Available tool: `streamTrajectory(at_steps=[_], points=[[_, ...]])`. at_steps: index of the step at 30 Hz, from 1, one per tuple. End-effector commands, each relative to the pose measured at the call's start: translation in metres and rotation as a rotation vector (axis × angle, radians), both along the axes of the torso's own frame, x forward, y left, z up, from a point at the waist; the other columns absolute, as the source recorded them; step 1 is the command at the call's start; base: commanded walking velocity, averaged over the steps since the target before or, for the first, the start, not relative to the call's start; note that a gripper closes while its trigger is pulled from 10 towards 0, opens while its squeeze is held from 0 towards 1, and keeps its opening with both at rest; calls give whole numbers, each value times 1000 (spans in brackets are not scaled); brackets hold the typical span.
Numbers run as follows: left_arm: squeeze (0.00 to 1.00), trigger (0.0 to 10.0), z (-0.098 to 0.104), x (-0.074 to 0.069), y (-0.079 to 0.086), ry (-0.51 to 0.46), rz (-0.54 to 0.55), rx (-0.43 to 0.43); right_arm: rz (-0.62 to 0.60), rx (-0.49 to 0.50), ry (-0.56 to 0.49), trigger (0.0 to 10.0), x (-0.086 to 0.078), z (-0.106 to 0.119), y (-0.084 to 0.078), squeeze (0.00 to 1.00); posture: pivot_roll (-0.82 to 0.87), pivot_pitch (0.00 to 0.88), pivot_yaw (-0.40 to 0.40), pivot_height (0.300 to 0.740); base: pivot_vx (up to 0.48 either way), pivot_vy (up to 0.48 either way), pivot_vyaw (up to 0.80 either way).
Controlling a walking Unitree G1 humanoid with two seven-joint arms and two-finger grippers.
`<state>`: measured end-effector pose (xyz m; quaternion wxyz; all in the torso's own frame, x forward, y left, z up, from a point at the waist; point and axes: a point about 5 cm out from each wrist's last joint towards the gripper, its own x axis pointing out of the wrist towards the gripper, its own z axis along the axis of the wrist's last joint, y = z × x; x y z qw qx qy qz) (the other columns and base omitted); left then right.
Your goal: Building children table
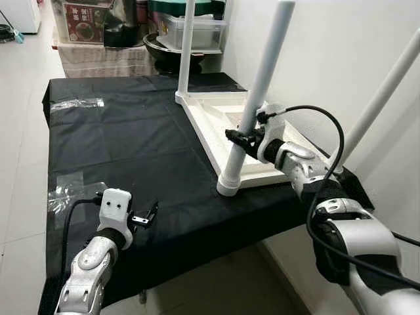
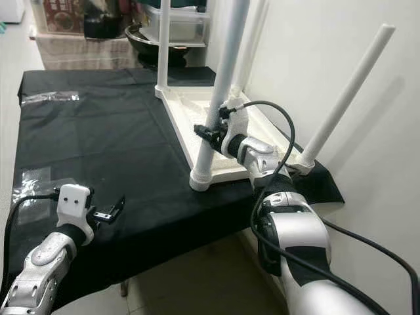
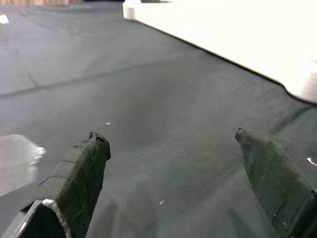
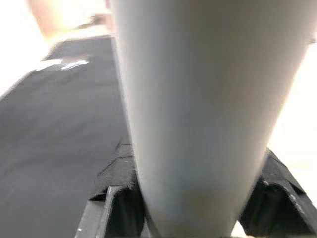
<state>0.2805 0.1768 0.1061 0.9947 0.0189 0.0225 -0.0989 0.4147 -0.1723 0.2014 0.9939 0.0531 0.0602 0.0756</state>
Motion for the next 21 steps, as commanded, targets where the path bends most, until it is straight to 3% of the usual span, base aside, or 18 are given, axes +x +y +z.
streamTrajectory(at_steps=[1,5,7,8,9,10,13,14,16,18,19,20,21], points=[[0,10000,-4,-2,1,13,7,6,-506,-36,150,0,-17,-34,-55,0,65,0,-152,740,0,0,0],[0,10000,-6,-2,1,16,8,5,-629,-70,187,0,-25,-49,-55,0,60,0,-146,740,0,0,0],[0,10000,-6,-2,-2,18,5,-2,-599,-50,184,0,-31,-59,-23,0,60,0,-136,740,0,0,0],[0,10000,-6,-2,-2,18,5,-2,-599,-50,184,0,-31,-59,-23,0,60,0,-136,740,0,0,0],[0,10000,-5,-1,-3,17,0,-2,-562,-37,174,0,-33,-57,-8,0,60,0,-136,740,0,0,0],[0,10000,-5,0,-3,17,-2,-1,-489,-24,149,10000,-30,-49,5,0,55,0,-132,740,0,0,0],[0,10000,-5,1,-1,17,-3,1,-432,-1,109,10000,-27,-39,12,0,55,0,-132,740,0,0,0],[0,10000,-4,2,1,15,-2,6,-399,16,51,10000,-23,-26,12,1000,51,0,-134,740,0,0,0],[0,10000,-3,3,3,11,3,10,-389,27,-33,10000,-16,1,2,1000,51,0,-135,740,0,0,0],[0,10000,-3,3,3,11,3,10,-389,27,-33,10000,-16,1,2,1000,51,0,-135,740,0,0,0],[0,10000,-3,3,4,10,5,10,-377,11,-79,10000,-12,16,-3,1000,47,0,-137,740,0,0,0],[0,10000,-3,3,4,9,7,9,-320,1,-159,10000,-8,36,-10,0,47,0,-137,740,0,0,0],[0,10000,-3,3,4,9,7,9,-320,1,-159,10000,-8,36,-10,0,47,0,-137,740,0,0,0]])
